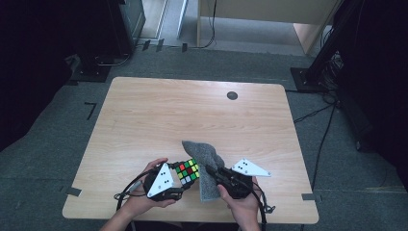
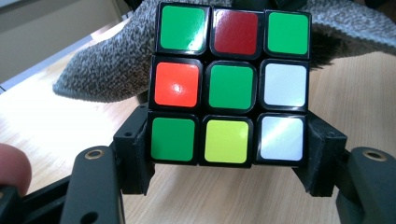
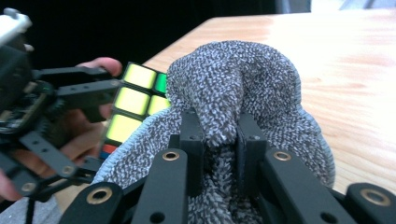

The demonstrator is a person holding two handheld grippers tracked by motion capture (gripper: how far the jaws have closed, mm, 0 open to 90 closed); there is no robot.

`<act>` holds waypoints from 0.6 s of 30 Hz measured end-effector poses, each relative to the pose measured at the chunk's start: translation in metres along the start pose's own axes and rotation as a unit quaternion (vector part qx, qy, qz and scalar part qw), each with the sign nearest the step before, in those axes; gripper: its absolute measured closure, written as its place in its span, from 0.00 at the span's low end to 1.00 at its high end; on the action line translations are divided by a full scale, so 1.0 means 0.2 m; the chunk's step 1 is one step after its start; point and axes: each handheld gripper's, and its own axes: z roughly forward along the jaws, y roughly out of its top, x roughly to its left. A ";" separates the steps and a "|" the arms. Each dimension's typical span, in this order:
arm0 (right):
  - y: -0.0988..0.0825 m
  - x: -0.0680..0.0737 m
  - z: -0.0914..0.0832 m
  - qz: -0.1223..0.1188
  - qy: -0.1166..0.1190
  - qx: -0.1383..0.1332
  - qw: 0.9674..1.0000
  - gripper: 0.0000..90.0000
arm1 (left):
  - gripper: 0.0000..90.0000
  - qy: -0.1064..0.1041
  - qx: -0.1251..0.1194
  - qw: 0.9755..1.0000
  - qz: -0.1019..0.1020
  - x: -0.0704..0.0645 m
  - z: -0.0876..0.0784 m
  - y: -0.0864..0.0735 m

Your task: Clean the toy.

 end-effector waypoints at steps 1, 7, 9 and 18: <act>0.00 0.00 -0.01 -0.001 -0.002 -0.003 1.000 0.86 | 0.37 -0.001 0.001 1.000 0.000 0.00 0.00 0.00; 0.05 0.11 -0.03 -0.035 0.023 -0.023 0.999 0.86 | 0.38 -0.014 0.003 1.000 0.008 -0.02 0.00 0.01; 0.03 0.10 -0.02 -0.026 0.026 -0.027 0.999 0.85 | 0.38 -0.011 0.003 1.000 0.009 -0.02 0.00 0.02; -0.01 0.02 0.01 0.012 0.011 -0.002 1.000 0.85 | 0.37 -0.018 -0.015 1.000 -0.014 0.01 -0.03 0.02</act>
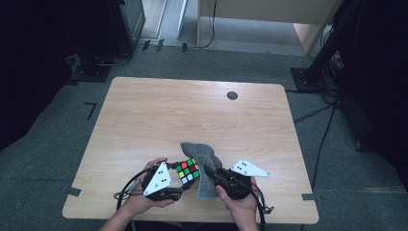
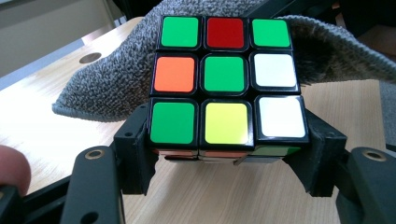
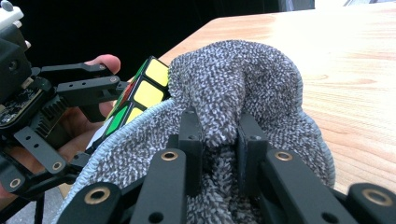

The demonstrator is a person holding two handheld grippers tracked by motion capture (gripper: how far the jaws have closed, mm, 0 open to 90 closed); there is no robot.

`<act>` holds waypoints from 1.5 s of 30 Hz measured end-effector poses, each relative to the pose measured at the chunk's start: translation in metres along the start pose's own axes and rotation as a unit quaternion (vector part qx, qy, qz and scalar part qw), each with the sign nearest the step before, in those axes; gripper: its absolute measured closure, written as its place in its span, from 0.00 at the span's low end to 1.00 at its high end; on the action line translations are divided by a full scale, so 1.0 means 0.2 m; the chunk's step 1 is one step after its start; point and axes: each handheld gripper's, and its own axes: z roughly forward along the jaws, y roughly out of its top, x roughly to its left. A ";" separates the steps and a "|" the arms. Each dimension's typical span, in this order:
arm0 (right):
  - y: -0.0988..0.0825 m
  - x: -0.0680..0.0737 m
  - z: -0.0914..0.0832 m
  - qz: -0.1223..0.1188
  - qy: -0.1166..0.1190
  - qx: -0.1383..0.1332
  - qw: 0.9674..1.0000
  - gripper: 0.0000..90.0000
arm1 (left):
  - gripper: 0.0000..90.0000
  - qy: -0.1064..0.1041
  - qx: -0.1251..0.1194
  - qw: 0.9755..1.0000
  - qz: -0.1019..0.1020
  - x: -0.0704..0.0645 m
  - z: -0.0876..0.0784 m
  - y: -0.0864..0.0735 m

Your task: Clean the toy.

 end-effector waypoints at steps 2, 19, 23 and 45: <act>-0.01 -0.01 0.01 0.002 0.000 0.005 1.000 0.85 | 0.37 0.001 -0.002 1.000 -0.001 0.00 0.00 0.00; 0.05 0.25 0.01 -0.105 0.000 0.005 0.994 0.84 | 0.38 0.036 0.044 0.998 0.024 -0.04 0.06 0.00; 0.01 0.29 0.05 -0.164 -0.037 0.016 0.986 0.83 | 0.38 0.044 0.050 0.997 0.036 -0.05 0.06 0.00; 0.07 0.08 -0.07 -0.035 -0.012 -0.040 0.999 0.83 | 0.38 0.010 -0.023 1.000 0.003 0.00 -0.02 0.01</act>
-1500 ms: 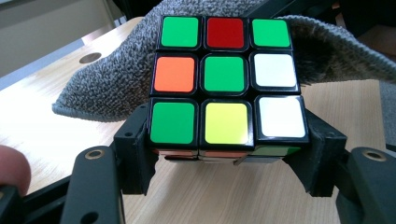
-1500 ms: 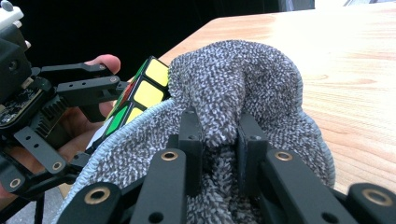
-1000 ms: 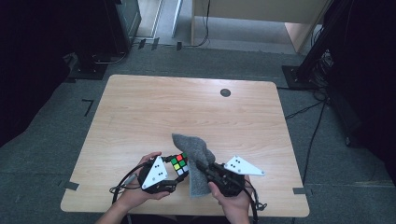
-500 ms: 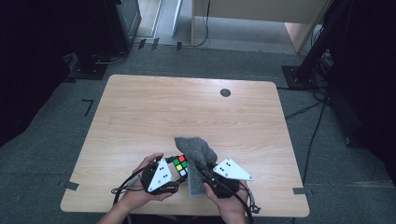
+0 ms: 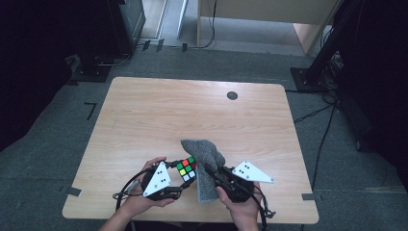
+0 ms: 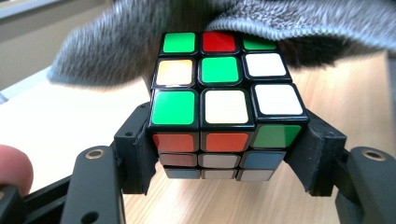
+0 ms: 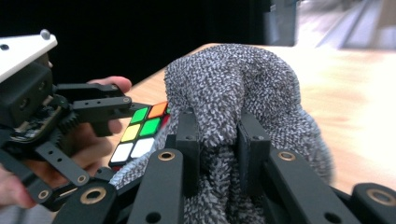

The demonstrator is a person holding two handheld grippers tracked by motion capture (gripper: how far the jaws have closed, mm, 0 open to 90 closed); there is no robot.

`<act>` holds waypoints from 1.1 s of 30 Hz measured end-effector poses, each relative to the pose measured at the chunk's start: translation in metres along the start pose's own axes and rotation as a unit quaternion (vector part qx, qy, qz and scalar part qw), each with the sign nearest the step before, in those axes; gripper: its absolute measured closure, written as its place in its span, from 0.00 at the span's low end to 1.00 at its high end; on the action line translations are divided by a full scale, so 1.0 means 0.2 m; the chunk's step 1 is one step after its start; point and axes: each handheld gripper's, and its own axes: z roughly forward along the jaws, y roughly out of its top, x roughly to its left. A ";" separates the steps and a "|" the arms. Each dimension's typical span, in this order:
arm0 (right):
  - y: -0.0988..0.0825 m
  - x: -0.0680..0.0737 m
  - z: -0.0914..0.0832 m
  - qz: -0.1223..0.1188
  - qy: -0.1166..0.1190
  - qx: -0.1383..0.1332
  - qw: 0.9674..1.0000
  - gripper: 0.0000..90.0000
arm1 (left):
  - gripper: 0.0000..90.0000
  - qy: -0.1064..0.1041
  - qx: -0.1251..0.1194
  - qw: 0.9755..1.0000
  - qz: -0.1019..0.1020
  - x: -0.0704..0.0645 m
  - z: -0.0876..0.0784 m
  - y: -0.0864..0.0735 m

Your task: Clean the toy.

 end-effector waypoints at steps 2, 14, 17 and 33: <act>-0.02 -0.03 0.02 0.029 0.031 0.000 0.999 0.84 | 0.38 -0.006 -0.010 1.000 -0.007 0.01 -0.01 0.01; -0.02 -0.07 0.00 0.052 0.063 -0.016 0.997 0.84 | 0.38 -0.025 -0.018 0.999 -0.019 0.02 -0.02 0.00; -0.02 -0.05 0.01 0.044 0.066 -0.016 0.997 0.84 | 0.38 -0.026 -0.029 0.999 -0.025 0.03 -0.04 0.01; -0.15 0.04 0.14 0.017 0.129 0.034 0.991 0.84 | 0.38 -0.044 -0.114 0.983 -0.137 0.16 -0.14 0.02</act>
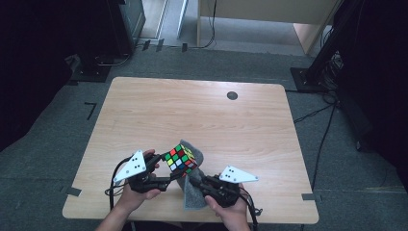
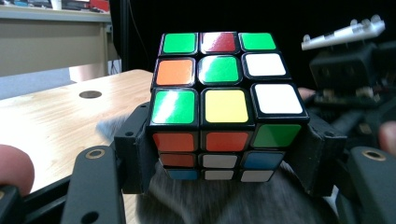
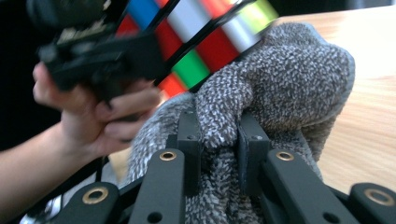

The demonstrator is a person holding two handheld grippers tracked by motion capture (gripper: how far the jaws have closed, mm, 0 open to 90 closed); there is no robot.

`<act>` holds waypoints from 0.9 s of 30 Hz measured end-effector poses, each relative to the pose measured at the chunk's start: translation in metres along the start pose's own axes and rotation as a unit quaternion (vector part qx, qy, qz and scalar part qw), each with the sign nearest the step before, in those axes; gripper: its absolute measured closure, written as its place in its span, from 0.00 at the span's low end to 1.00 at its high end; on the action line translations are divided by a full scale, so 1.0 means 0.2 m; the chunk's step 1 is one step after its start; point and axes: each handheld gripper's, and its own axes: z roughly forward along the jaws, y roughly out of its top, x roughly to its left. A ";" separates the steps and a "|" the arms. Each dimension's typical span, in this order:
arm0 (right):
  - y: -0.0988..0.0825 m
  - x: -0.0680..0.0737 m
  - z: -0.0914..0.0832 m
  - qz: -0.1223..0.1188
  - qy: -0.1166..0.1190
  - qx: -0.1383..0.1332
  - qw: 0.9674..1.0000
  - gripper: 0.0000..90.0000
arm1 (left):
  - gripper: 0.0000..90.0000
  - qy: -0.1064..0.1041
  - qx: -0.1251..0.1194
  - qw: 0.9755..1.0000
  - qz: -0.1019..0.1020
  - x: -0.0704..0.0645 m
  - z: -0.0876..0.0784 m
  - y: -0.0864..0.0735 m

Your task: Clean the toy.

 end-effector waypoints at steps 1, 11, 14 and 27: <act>-0.01 0.02 0.02 -0.009 0.010 0.008 1.000 0.84 | 0.38 0.002 0.000 1.000 0.001 0.00 0.00 0.00; 0.04 -0.04 -0.07 -0.011 -0.036 -0.041 0.998 0.84 | 0.38 0.004 0.007 1.000 0.001 0.00 0.01 0.00; 0.02 0.00 -0.04 -0.046 -0.031 -0.023 0.998 0.84 | 0.38 0.000 0.008 1.000 0.000 0.00 0.01 0.00; -0.01 0.04 0.00 -0.112 -0.036 -0.024 0.993 0.83 | 0.38 -0.008 0.003 1.000 -0.009 0.00 0.01 0.01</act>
